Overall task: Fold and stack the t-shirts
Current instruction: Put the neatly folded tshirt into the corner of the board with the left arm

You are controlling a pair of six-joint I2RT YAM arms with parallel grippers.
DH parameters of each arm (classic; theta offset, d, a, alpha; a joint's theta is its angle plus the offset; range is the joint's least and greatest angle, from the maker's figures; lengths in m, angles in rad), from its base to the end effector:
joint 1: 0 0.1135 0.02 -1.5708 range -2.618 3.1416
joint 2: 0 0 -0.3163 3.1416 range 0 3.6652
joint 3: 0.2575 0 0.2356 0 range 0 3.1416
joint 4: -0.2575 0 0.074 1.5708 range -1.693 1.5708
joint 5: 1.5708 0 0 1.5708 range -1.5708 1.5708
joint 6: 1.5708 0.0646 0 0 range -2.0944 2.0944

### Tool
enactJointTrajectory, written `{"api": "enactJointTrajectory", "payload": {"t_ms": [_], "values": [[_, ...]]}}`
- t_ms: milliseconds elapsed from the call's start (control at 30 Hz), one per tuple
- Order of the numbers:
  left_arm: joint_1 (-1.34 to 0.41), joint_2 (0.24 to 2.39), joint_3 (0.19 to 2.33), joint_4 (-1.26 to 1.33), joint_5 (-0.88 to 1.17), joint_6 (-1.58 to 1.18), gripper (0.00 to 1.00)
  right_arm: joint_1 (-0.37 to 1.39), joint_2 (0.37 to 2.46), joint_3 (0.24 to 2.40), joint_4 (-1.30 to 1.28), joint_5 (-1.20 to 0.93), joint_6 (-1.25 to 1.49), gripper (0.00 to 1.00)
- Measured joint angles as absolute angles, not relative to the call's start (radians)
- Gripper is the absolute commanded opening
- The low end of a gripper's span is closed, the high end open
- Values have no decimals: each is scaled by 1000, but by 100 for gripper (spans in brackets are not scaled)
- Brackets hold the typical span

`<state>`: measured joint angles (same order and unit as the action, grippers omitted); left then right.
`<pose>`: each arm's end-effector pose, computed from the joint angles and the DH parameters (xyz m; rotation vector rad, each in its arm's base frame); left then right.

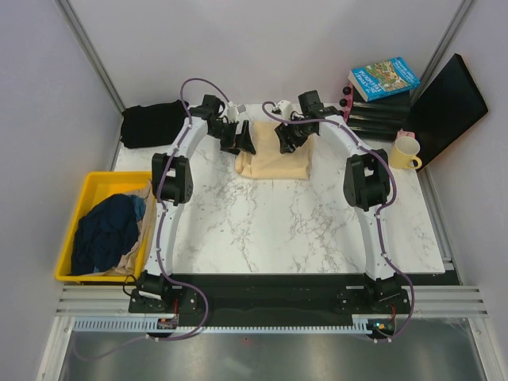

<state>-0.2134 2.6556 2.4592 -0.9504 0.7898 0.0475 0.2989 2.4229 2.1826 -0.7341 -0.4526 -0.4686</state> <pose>0.5610 -0.1685 0.1667 0.5639 2.5227 -1.1154 0.5343 0.1942 0.2165 -1.0861 2.2235 0.5020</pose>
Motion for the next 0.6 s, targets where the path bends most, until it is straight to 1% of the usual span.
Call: {"api": "enactJointTrajectory", "payload": {"t_ms": [533,600], "values": [[-289,2681,2477,-860,818,-39,100,299,2421,2116,-726,-437,-496,60],[-297,2682,2477,-855,821,-41,98,299,2421,2116,-727,-436,-499,60]]}}
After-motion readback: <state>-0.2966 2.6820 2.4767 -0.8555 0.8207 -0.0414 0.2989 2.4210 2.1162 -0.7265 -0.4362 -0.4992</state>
